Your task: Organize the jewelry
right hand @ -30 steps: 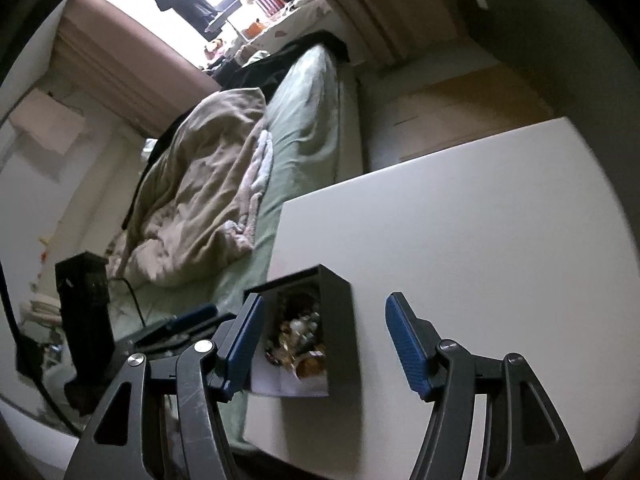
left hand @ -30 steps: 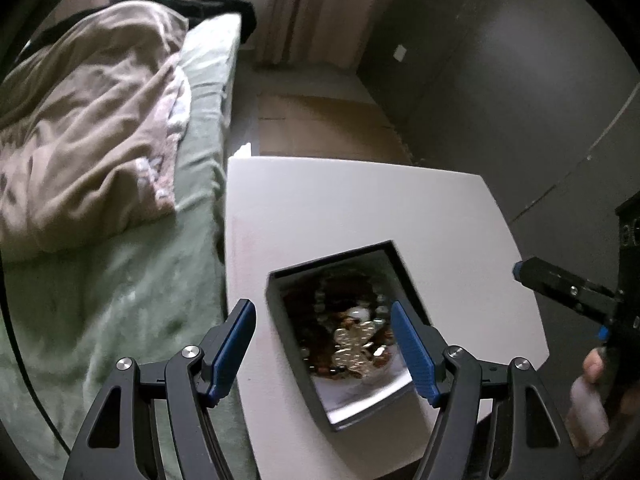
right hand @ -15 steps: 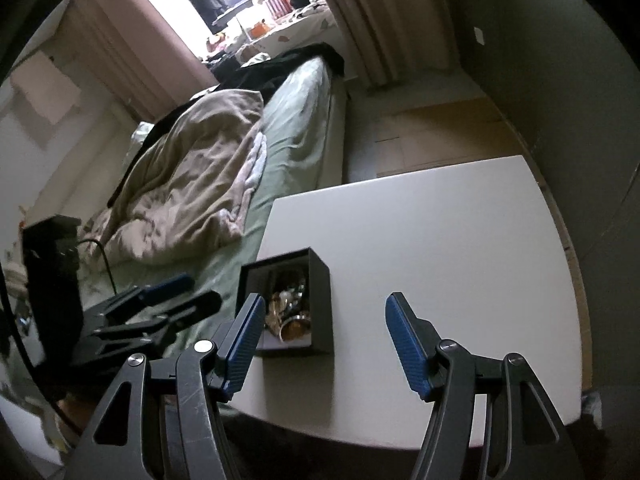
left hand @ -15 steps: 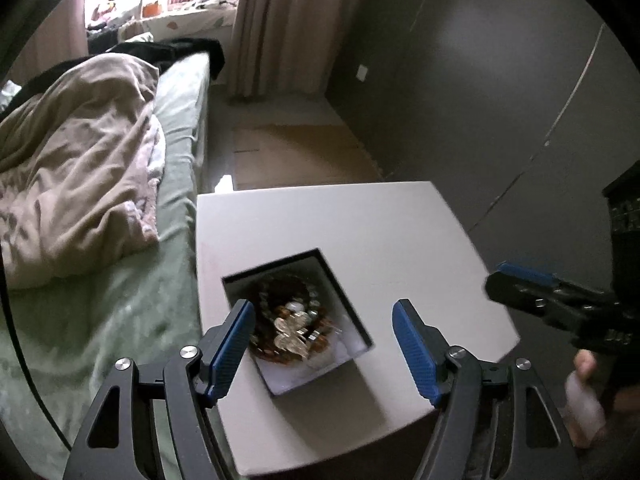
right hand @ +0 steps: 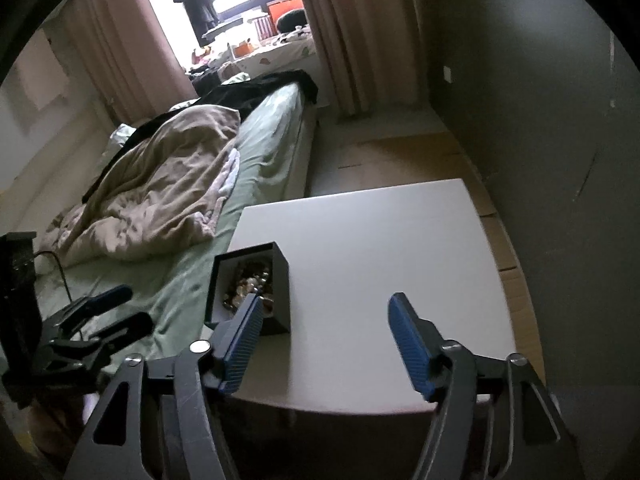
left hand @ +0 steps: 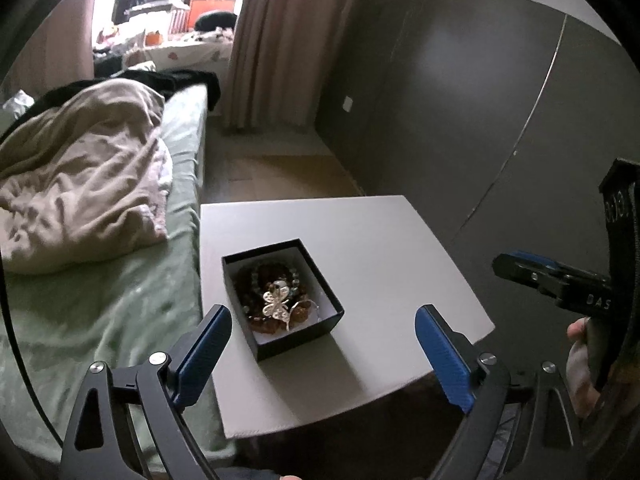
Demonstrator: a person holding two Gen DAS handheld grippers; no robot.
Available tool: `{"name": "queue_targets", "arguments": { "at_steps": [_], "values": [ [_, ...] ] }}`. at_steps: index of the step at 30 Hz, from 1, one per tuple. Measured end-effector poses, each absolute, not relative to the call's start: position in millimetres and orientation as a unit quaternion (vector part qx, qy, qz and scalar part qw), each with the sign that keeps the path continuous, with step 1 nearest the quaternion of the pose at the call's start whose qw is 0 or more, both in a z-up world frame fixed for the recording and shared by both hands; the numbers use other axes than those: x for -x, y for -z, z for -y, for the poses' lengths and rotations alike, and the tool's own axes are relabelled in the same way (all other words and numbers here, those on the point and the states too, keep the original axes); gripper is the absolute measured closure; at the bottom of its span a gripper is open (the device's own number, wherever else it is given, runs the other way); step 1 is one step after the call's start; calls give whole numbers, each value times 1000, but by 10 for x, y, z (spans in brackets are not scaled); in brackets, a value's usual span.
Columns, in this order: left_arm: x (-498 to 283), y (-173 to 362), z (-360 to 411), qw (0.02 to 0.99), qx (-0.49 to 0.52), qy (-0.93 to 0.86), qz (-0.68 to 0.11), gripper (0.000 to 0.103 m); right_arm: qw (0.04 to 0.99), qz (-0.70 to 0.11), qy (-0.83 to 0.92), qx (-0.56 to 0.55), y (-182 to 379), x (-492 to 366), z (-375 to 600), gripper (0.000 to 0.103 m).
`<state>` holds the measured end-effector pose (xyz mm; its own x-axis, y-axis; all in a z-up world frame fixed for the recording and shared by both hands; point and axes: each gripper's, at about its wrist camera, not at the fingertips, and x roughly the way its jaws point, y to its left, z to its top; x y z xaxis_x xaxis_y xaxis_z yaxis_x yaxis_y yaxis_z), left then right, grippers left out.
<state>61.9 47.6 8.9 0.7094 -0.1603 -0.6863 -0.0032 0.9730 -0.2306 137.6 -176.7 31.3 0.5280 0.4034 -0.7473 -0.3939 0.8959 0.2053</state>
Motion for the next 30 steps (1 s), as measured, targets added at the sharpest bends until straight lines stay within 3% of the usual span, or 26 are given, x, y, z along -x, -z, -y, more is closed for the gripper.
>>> {"name": "queue_targets", "arguments": {
  "at_steps": [9, 12, 19, 30],
  "values": [
    [-300, -11, -484, 931, 85, 21, -353, 5, 877, -433, -209, -2, -142, -1089, 2065, 24],
    [-224, 2, -490, 936, 85, 19, -342, 5, 875, -439, -205, -1, -79, -1008, 2096, 11],
    [-70, -25, -455, 946, 83, 12, -313, 5, 884, -422, -200, 0, 6, -805, 2162, 0],
    [-1, -25, -372, 947, 86, 3, -311, 2, 897, -396, -194, 30, -17, -615, 2058, 0]
  ]
}}
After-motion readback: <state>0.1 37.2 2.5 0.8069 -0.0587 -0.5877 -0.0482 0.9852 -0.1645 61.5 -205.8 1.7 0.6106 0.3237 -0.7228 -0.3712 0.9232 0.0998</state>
